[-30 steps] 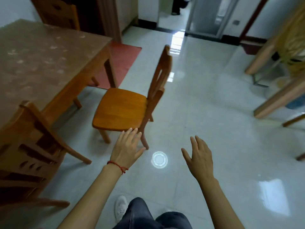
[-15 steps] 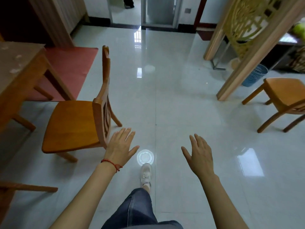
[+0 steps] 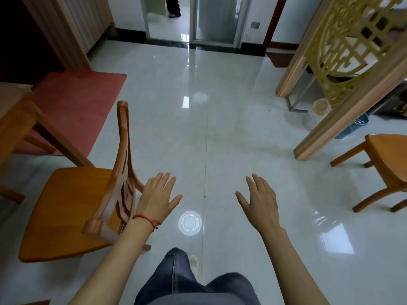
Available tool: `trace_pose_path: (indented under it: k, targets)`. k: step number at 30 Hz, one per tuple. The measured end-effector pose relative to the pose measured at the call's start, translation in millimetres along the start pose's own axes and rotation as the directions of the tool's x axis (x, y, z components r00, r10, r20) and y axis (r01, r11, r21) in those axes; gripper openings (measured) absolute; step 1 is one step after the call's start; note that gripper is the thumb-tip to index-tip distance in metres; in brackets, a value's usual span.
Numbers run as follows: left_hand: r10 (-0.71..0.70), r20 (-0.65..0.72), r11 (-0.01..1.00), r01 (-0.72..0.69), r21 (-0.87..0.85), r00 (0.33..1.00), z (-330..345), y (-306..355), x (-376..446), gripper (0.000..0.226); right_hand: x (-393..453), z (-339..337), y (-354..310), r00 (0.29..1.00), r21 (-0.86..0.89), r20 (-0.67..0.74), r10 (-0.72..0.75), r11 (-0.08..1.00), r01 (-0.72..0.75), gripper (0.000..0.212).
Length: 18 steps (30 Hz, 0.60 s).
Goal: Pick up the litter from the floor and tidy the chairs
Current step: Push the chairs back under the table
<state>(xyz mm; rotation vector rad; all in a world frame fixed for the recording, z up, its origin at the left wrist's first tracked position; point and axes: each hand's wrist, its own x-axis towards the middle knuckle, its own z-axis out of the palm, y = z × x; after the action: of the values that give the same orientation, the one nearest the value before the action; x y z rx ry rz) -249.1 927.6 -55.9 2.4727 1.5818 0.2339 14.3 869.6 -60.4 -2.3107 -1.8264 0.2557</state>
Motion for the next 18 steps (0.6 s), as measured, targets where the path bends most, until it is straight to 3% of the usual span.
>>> trace_pose_path:
  k: [4,7,10,12,15,18]
  targets:
    - [-0.04,-0.006,0.999,0.04,0.001,0.999,1.8,-9.0,39.8,0.048,56.6,2.4,-3.3,0.999,-0.005,0.024,-0.046,0.999,0.046,0.057]
    - [-0.093,0.033,0.996,0.092,0.022,0.995,4.3,-13.6,61.3,0.077,103.7,7.9,-8.3,0.992,-0.001,0.051,-0.115,0.993,0.115,0.057]
    - [-0.216,0.017,0.976,0.215,0.04,0.976,13.5,-18.4,80.5,0.053,155.8,11.9,-18.7,0.972,0.006,0.074,-0.224,0.974,0.224,0.057]
    - [-0.306,-0.005,0.952,0.306,0.026,0.952,20.7,-21.1,93.5,0.054,191.3,14.9,-27.9,0.946,0.014,0.092,-0.31,0.95,0.31,0.057]
    - [-0.455,-0.025,0.891,0.455,-0.003,0.89,22.2,-19.3,108.3,0.055,242.1,18.3,-45.7,0.865,0.031,0.152,-0.477,0.877,0.479,0.056]
    - [-0.616,-0.09,0.787,0.614,-0.059,0.782,19.6,-10.5,116.4,0.054,284.4,19.5,-66.9,0.732,0.046,0.227,-0.642,0.758,0.651,0.056]
